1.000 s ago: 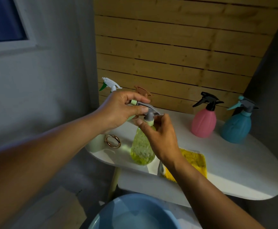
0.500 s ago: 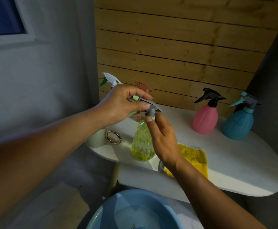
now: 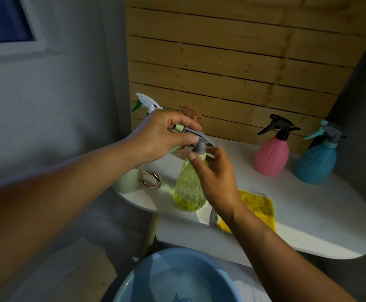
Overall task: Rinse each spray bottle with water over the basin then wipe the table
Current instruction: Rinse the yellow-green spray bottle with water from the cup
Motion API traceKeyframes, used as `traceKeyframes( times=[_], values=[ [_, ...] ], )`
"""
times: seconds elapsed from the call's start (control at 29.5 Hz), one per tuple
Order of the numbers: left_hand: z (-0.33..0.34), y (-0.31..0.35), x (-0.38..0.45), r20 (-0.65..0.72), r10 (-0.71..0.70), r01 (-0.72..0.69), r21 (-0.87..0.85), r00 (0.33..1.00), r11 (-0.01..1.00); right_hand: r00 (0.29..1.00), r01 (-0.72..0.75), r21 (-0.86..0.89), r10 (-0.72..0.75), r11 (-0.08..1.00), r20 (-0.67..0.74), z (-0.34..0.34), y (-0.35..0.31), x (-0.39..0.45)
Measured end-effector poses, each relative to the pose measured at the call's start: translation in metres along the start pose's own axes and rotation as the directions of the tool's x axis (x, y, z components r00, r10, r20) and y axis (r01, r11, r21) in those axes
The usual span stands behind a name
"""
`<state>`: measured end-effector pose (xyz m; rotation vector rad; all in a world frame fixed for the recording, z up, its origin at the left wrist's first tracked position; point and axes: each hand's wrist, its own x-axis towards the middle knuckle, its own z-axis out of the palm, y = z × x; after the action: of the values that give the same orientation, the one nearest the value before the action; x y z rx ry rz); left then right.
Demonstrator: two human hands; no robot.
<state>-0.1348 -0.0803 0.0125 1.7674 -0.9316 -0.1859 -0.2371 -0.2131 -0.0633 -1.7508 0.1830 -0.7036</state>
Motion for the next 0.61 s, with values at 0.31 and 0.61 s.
traceKeyframes(
  times=[0.31, 0.61],
  values=[
    [-0.0014, -0.0034, 0.0025, 0.017, 0.008, -0.008, -0.003, 1.000, 1.000, 0.999, 0.038, -0.026, -0.037, 0.999, 0.020, -0.0011, 0.0031, -0.0050],
    [-0.0007, 0.0006, -0.0002, 0.013, 0.009, -0.009, 0.023, 1.000, 1.000, 0.997, 0.072, -0.090, -0.068, 0.993, 0.047, -0.0020, 0.0033, -0.0058]
  ],
)
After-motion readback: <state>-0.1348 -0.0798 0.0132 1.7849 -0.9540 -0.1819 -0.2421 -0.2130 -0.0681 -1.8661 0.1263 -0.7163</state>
